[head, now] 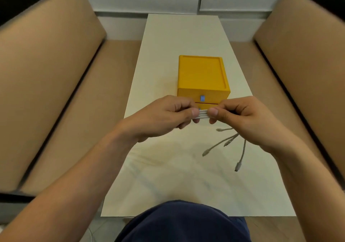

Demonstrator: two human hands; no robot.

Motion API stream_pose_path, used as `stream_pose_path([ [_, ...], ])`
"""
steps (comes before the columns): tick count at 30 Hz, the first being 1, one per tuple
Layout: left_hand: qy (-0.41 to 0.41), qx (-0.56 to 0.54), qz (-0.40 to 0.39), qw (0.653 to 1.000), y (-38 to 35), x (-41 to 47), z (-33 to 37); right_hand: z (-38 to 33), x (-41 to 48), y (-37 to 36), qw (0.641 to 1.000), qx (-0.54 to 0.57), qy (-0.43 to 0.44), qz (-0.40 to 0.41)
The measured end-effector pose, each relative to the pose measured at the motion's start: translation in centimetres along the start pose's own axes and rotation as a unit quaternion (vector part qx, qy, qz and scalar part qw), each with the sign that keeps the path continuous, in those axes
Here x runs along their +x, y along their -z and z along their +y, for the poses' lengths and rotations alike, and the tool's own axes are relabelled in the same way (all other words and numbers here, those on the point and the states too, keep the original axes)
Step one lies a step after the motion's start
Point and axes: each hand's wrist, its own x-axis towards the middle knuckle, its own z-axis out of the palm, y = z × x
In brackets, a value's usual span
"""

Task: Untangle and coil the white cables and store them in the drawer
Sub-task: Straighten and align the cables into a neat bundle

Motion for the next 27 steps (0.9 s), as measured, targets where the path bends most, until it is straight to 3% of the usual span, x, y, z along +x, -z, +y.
stream_pose_path([
  [4,-0.019,0.049,0.041,0.998,1.0,0.2,0.1,0.5,-0.3,0.7,0.996,0.030,-0.016,-0.082],
  [10,0.001,0.081,0.039,0.996,1.3,-0.2,0.0,0.6,-0.3,0.4,0.999,0.017,0.008,-0.043],
  [20,-0.006,0.084,0.082,0.993,2.4,0.8,-1.1,0.4,0.7,-0.8,0.997,-0.064,-0.019,-0.048],
  [27,0.008,0.090,0.068,0.994,3.4,1.8,-1.7,0.5,2.7,0.3,0.992,-0.112,-0.032,-0.045],
])
